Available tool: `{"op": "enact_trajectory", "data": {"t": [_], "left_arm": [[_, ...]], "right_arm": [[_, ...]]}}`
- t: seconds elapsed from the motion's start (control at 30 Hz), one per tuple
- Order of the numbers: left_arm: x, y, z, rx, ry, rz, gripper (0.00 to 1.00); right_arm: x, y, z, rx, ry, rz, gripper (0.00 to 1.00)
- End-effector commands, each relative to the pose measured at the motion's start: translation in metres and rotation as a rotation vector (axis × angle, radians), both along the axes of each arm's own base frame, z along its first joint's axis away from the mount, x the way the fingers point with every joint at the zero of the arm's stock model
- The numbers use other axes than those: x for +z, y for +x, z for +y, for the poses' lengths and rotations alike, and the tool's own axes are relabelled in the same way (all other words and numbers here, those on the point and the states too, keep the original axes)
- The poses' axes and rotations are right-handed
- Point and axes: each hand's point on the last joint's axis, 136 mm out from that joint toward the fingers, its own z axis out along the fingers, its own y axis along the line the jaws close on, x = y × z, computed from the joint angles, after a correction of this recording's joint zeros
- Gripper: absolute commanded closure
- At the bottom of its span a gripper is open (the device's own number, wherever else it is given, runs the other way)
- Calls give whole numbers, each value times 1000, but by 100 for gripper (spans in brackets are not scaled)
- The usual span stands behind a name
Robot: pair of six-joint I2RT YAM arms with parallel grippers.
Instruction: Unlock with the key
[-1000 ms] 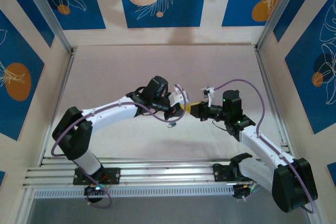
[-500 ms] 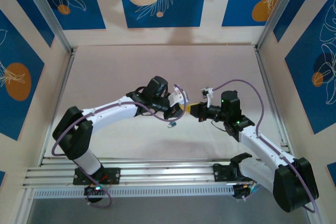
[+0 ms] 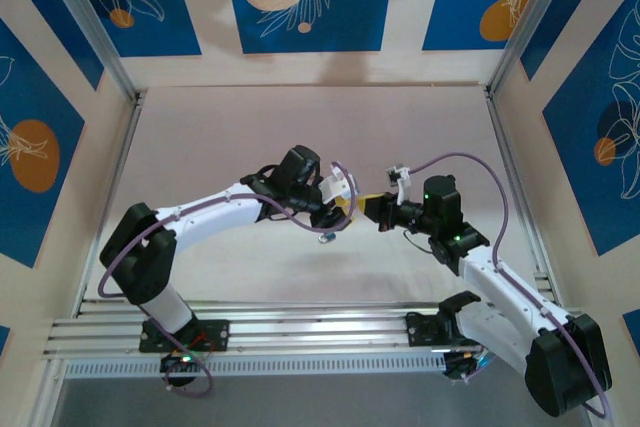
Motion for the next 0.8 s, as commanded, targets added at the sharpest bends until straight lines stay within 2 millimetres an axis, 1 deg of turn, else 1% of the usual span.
{"op": "enact_trajectory", "data": {"t": [0.0,0.07,0.1,0.23,0.27,0.37,0.47,0.53,0.67,0.7,0.73,0.77], "left_arm": [[-2,5,20,44,53,-82,46],[-3,9,27,85,57,-123,42],[-5,13,30,112,57,-148,42],[2,31,45,262,-1,-292,40],[5,32,48,287,-33,-329,40],[0,35,57,340,-41,-421,40],[-13,35,63,354,37,-406,39],[-26,30,64,312,129,-364,39],[-51,23,59,239,287,-266,45],[-54,22,57,226,311,-252,44],[-60,16,53,194,328,-217,44],[-62,15,50,185,342,-184,46]], "right_arm": [[13,7,-5,-45,2,-38,100],[12,7,-7,-52,3,-32,100],[11,7,-7,-57,3,-30,100],[10,9,-12,-89,7,-23,100],[9,10,-14,-101,9,-21,100],[7,12,-18,-135,16,-8,100],[1,13,-24,-173,10,8,100],[-2,13,-28,-189,1,15,100],[-7,12,-37,-220,-9,31,100],[-7,11,-40,-225,-9,35,100],[-9,11,-42,-235,-12,40,100],[-10,11,-45,-242,-13,47,100]]}}
